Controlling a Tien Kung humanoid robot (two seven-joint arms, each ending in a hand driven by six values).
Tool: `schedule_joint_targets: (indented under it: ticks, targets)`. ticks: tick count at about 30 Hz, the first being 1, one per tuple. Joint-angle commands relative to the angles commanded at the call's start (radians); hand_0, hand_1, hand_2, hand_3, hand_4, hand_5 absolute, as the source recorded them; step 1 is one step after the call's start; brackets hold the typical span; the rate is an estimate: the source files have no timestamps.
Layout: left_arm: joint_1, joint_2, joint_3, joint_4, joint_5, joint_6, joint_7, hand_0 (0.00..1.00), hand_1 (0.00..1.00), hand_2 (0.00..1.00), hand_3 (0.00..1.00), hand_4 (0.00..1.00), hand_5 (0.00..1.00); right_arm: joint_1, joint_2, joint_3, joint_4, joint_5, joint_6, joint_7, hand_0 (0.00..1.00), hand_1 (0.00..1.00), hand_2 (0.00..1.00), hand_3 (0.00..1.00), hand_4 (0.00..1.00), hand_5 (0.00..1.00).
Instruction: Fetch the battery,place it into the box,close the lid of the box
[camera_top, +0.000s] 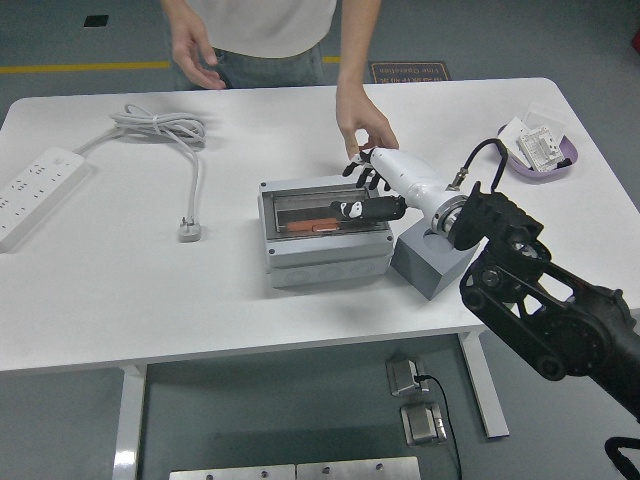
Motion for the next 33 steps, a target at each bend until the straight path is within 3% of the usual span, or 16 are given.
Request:
schedule_joint_targets:
  ticks: [6, 9, 10, 13, 15, 16, 21, 22, 27, 28, 33]
  targets:
    - [0.008, -0.001, 0.002, 0.000, -0.006, 0.001, 0.006, 0.659, 0.678, 0.663, 0.722, 0.804, 0.219, -0.123, 0.014, 0.207, 0.162, -0.084, 0.147, -0.132, 0.464, 0.558, 0.599, 0.712, 0.867, 0.579]
    - [0.007, -0.002, 0.003, 0.000, -0.006, 0.001, 0.004, 0.659, 0.678, 0.663, 0.722, 0.804, 0.219, -0.173, 0.017, 0.307, 0.234, -0.095, 0.185, -0.149, 0.464, 0.558, 0.599, 0.712, 0.867, 0.579]
    - [0.007, -0.002, 0.004, 0.000, -0.007, 0.001, 0.003, 0.659, 0.678, 0.663, 0.722, 0.803, 0.218, -0.187, 0.018, 0.336, 0.253, -0.095, 0.180, -0.140, 0.546, 0.606, 0.659, 0.717, 0.865, 0.606]
    - [0.006, -0.001, 0.005, 0.000, -0.008, 0.000, 0.000, 0.659, 0.678, 0.663, 0.722, 0.803, 0.218, -0.228, 0.016, 0.423, 0.287, -0.079, 0.127, -0.083, 0.546, 0.606, 0.659, 0.717, 0.865, 0.606]
    - [0.007, 0.000, 0.008, 0.000, -0.011, -0.001, 0.000, 0.659, 0.678, 0.663, 0.722, 0.803, 0.218, -0.259, 0.016, 0.479, 0.274, -0.055, 0.073, -0.032, 0.546, 0.606, 0.659, 0.717, 0.865, 0.606]
    - [0.008, 0.001, 0.009, 0.000, -0.013, -0.001, 0.000, 0.659, 0.678, 0.663, 0.722, 0.803, 0.218, -0.272, 0.018, 0.502, 0.265, -0.050, 0.049, -0.009, 0.601, 0.628, 0.676, 0.726, 0.875, 0.651]
    - [0.012, 0.005, 0.020, 0.000, -0.025, -0.003, 0.000, 0.659, 0.678, 0.663, 0.722, 0.804, 0.218, -0.332, 0.058, 0.584, 0.193, -0.009, -0.093, 0.115, 0.601, 0.628, 0.676, 0.726, 0.875, 0.651]
    - [0.014, 0.007, 0.022, 0.000, -0.028, -0.004, 0.000, 0.659, 0.678, 0.663, 0.722, 0.804, 0.218, -0.342, 0.066, 0.588, 0.173, 0.013, -0.125, 0.144, 0.608, 0.607, 0.668, 0.715, 0.851, 0.603]
    - [0.018, 0.014, 0.027, 0.000, -0.039, -0.005, -0.006, 0.659, 0.678, 0.663, 0.722, 0.804, 0.218, -0.373, 0.088, 0.555, 0.090, 0.168, -0.293, 0.314, 0.608, 0.607, 0.668, 0.715, 0.851, 0.603]
    - [0.019, 0.015, 0.025, 0.000, -0.039, -0.005, -0.008, 0.659, 0.678, 0.663, 0.722, 0.803, 0.225, -0.377, 0.091, 0.543, 0.076, 0.201, -0.321, 0.347, 0.650, 0.643, 0.673, 0.710, 0.868, 0.609]
    - [0.023, 0.017, 0.004, 0.000, -0.039, -0.003, -0.024, 0.659, 0.678, 0.663, 0.722, 0.803, 0.225, -0.389, 0.109, 0.486, 0.014, 0.390, -0.450, 0.535, 0.650, 0.643, 0.673, 0.710, 0.868, 0.609]
